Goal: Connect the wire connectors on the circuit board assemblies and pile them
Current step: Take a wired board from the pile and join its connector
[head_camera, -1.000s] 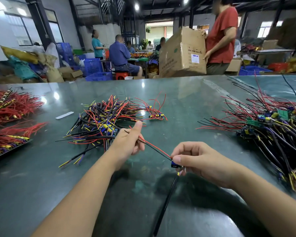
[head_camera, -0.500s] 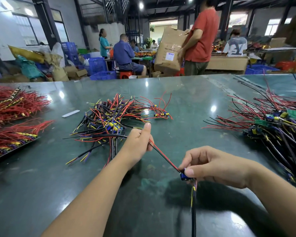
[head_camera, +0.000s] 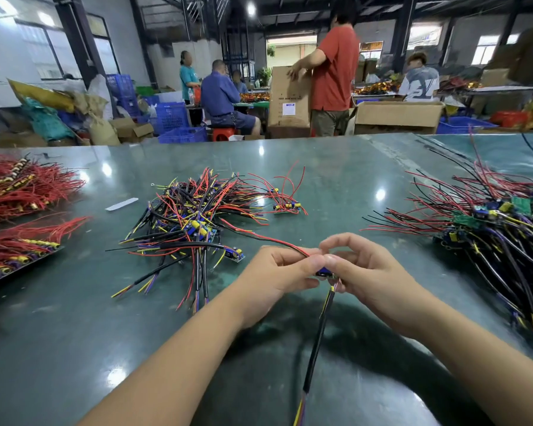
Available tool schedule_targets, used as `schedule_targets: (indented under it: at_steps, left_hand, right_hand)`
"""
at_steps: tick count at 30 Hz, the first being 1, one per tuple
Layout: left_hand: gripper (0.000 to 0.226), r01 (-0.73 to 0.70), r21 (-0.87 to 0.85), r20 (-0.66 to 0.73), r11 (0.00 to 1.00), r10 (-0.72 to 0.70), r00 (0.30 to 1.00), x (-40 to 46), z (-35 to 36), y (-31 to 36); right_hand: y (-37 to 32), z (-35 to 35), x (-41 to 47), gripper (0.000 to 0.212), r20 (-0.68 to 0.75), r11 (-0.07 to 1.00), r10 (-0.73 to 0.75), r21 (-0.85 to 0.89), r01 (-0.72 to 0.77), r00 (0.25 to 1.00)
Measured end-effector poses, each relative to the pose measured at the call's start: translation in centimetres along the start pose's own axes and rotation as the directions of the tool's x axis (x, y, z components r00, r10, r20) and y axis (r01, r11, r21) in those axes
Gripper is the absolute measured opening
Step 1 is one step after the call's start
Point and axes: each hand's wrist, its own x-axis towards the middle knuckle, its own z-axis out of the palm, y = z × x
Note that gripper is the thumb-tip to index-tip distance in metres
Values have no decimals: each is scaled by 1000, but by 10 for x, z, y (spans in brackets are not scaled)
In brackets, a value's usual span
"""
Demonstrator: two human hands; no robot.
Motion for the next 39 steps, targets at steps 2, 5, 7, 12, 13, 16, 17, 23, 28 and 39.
schedule_targets:
  at_steps: [2, 5, 7, 12, 13, 16, 17, 23, 28, 39]
  left_hand:
    - [18, -14, -6, -18, 1000, 14, 1000, 0, -2, 0]
    - [18, -29, 54, -126, 998, 35, 991, 2, -1, -1]
    - [16, -58, 41, -212, 997, 66, 975, 3, -2, 0]
    - [15, -110, 36, -261, 993, 116, 958, 3, -3, 0]
    - [15, -108, 52, -263, 993, 118, 958, 4, -3, 0]
    - [15, -95, 95, -252, 991, 117, 961, 4, -3, -1]
    - [15, -96, 101, -245, 990, 119, 962, 4, -4, 0]
    - [17, -79, 74, -196, 994, 92, 976, 4, -15, 5]
    - [15, -12, -27, -27, 1000, 11, 1000, -1, -23, 10]
    - [22, 94, -170, -34, 981, -101, 994, -2, -21, 11]
  right_hand:
    - [1, 2, 0, 43, -42, 998, 22, 54, -19, 999]
    - [1, 4, -2, 54, -86, 979, 86, 190, -68, 993]
    - [1, 4, -4, 58, -111, 981, 128, 159, -110, 986]
    - [0, 11, -10, 36, -32, 981, 174, -76, -176, 984]
    - [0, 11, -10, 29, -30, 980, 177, -83, -179, 984]
    - [-1, 11, -9, 26, -34, 978, 200, -45, -202, 979]
    - [-1, 10, -9, 26, -30, 978, 207, -32, -208, 978]
    - [-9, 1, -8, 24, -128, 979, 195, -33, -201, 972]
    - [-15, -9, -10, 20, -63, 830, -58, -557, 13, 996]
    - [-17, -7, -13, 17, -44, 897, -76, -439, 49, 996]
